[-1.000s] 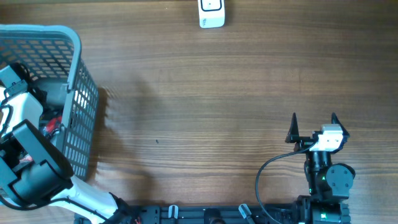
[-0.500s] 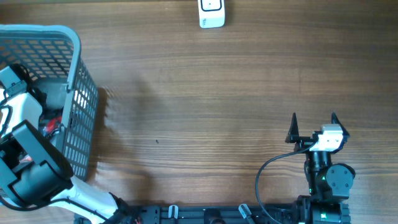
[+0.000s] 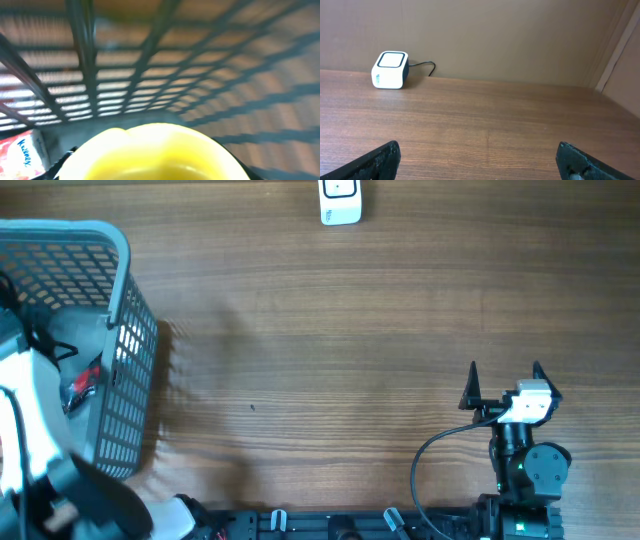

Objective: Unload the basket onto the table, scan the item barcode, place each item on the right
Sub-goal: 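Lift the bottle out and carry it toward the white scanner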

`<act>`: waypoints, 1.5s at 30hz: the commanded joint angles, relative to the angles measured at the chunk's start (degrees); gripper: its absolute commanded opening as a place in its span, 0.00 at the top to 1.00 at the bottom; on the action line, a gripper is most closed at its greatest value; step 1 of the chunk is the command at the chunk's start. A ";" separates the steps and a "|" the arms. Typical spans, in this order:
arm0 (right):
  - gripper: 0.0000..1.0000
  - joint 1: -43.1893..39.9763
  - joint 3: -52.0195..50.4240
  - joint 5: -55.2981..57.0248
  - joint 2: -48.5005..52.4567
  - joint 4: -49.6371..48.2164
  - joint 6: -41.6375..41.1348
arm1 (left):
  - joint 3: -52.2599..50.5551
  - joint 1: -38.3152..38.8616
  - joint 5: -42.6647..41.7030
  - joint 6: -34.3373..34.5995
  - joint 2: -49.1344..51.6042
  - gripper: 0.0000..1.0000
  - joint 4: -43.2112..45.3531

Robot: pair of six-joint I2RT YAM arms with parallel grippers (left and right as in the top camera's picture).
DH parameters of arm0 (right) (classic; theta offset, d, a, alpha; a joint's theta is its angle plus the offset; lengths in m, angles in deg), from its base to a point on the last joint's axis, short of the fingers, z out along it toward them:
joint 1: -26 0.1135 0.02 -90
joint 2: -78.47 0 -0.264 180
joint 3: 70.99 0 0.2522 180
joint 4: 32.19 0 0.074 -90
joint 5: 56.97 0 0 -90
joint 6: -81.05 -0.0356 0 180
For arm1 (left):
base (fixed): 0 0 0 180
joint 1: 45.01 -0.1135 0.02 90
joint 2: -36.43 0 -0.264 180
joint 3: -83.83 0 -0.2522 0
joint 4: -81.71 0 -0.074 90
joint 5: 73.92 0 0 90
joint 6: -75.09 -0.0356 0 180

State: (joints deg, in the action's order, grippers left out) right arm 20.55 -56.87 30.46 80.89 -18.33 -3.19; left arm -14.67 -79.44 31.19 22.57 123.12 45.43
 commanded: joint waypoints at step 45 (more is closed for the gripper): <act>0.00 -0.13 -0.07 -0.72 0.11 -0.13 -0.85 | 0.13 55.82 -28.33 13.55 13.81 0.48 -0.85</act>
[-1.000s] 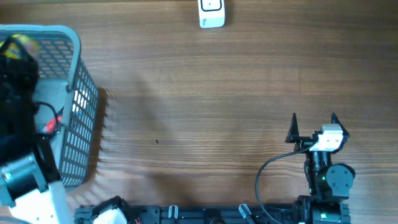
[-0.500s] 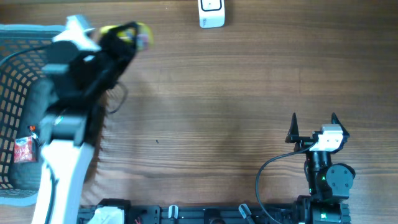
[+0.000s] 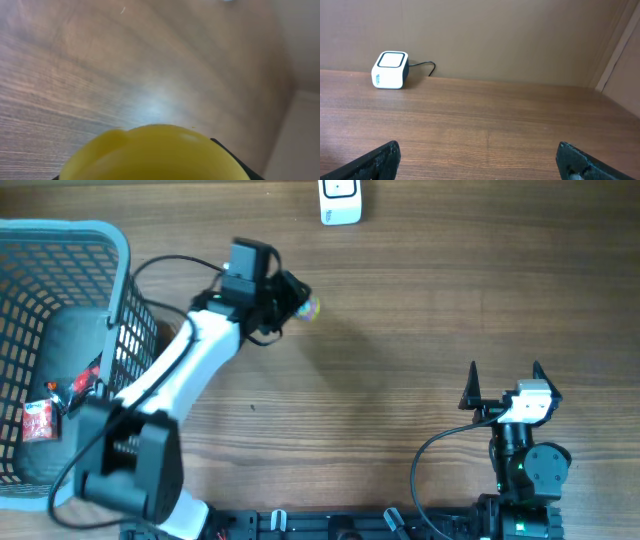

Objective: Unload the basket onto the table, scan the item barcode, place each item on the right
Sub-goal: 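Lift the bottle out and carry it toward the white scanner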

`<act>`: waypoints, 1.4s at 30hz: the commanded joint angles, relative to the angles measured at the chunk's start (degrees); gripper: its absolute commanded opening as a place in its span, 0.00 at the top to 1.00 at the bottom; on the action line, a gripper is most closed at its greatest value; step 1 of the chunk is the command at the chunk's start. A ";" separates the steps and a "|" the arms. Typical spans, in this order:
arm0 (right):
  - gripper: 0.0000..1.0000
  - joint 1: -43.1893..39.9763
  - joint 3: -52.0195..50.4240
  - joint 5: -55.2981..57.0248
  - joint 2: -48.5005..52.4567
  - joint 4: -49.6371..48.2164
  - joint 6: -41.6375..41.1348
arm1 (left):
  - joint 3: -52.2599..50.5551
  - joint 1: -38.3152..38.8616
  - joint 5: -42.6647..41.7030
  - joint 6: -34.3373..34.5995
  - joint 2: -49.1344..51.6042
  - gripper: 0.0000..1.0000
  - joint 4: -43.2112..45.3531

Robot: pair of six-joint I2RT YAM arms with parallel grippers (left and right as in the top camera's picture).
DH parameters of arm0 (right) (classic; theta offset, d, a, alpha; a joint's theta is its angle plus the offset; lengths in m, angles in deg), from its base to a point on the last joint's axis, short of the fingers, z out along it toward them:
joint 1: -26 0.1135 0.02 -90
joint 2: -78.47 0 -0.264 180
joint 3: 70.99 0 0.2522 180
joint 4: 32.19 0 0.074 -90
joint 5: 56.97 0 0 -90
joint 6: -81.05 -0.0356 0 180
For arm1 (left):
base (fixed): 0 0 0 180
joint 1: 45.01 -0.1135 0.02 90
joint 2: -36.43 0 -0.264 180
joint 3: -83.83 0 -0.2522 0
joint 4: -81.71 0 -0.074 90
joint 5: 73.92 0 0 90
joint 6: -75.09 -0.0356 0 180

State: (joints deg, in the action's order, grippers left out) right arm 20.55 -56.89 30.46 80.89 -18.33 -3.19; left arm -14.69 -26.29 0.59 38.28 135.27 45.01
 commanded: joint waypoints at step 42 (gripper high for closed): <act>0.00 -0.13 -0.04 -0.72 0.11 -0.13 -0.87 | -0.02 20.74 14.47 -61.22 11.04 0.32 -17.20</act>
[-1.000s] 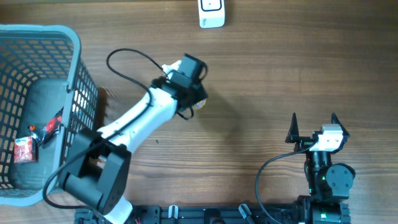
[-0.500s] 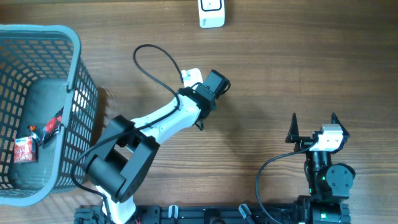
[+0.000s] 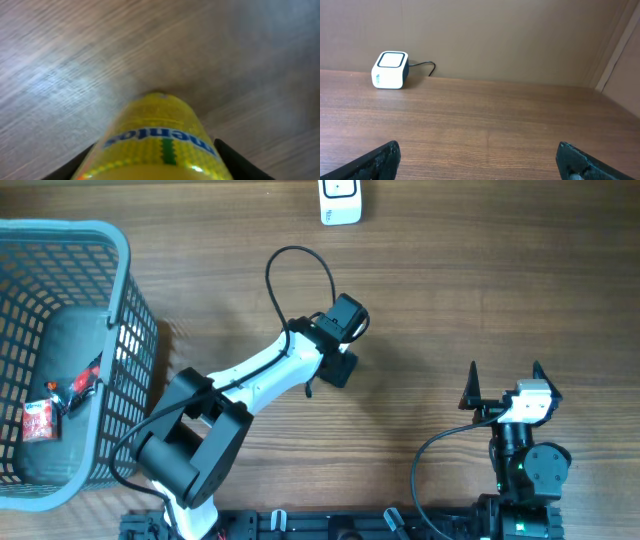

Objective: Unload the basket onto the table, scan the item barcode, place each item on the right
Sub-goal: 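Lift the bottle out and carry it toward the white scanner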

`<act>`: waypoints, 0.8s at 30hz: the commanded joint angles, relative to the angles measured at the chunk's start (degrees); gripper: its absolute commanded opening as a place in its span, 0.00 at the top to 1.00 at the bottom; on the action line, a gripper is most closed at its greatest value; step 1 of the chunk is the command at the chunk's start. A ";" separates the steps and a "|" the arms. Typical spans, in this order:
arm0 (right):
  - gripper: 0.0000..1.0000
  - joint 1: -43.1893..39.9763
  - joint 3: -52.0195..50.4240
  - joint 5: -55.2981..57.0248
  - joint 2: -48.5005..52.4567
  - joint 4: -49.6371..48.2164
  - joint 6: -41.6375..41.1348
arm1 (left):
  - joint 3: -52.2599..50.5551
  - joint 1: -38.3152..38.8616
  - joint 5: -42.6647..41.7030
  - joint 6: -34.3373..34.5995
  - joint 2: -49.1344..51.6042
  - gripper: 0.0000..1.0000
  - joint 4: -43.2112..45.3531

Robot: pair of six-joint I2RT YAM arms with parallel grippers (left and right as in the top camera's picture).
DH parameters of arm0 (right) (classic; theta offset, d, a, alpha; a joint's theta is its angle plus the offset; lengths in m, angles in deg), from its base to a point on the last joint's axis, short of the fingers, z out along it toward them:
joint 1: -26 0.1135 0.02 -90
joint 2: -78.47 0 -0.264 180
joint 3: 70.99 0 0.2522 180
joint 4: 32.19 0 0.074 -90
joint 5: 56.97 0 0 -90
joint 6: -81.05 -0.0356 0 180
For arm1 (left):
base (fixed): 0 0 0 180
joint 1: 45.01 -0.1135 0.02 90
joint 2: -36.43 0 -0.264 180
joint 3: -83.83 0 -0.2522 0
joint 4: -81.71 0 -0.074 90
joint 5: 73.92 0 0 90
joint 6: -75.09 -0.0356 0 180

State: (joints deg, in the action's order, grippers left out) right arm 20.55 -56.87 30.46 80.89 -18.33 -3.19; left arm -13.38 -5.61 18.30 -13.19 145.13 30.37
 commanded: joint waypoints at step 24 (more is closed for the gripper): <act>0.00 -0.13 -0.07 -0.72 0.11 -0.13 -0.85 | -0.35 -0.94 3.02 14.19 -11.56 0.00 -1.86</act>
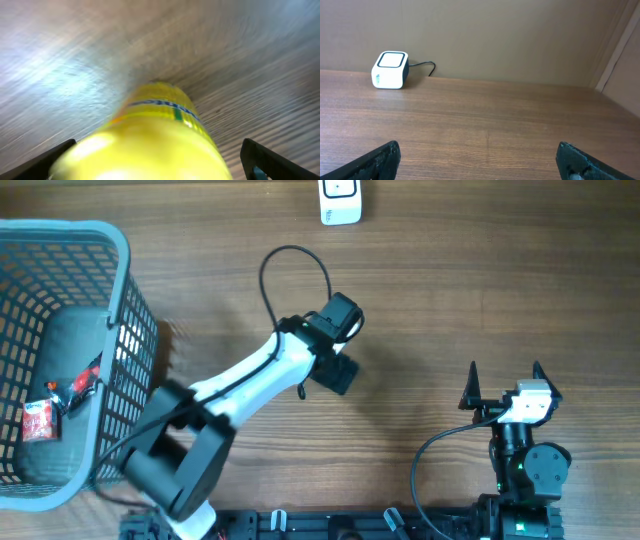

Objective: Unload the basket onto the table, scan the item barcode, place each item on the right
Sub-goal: 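Lift the bottle out and carry it toward the white scanner, then set the bottle upright on the table and release it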

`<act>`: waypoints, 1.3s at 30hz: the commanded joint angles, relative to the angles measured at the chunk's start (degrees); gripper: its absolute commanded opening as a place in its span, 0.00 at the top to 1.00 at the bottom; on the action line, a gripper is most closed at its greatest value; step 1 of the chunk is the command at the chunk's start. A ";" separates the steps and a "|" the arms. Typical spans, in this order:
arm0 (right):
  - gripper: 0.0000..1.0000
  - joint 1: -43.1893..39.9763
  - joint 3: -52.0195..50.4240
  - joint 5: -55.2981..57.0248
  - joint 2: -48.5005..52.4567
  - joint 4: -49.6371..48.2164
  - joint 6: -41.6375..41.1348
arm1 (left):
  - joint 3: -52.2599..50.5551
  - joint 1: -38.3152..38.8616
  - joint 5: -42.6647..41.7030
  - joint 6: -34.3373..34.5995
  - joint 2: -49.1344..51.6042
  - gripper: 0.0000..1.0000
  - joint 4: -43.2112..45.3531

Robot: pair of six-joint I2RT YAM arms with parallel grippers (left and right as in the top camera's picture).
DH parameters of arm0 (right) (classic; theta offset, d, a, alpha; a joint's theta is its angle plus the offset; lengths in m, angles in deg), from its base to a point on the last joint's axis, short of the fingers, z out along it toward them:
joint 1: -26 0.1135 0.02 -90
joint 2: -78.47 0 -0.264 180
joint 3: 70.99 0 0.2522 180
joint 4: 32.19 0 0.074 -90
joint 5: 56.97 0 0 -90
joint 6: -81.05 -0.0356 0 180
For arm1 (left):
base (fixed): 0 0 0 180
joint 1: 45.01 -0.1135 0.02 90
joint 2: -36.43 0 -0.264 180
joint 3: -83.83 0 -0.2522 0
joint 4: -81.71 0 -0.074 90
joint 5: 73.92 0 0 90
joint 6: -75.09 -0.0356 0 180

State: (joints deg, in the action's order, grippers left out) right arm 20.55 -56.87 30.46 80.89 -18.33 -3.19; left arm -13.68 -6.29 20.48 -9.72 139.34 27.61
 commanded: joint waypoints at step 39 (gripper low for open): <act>0.00 -0.13 -0.07 -0.72 0.11 -0.13 -0.85 | 24.59 -70.10 12.68 51.84 -13.42 0.00 -31.41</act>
State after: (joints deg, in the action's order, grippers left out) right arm 20.55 -56.87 30.46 80.89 -18.33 -3.19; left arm 11.23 -75.31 35.96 32.38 120.26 -2.40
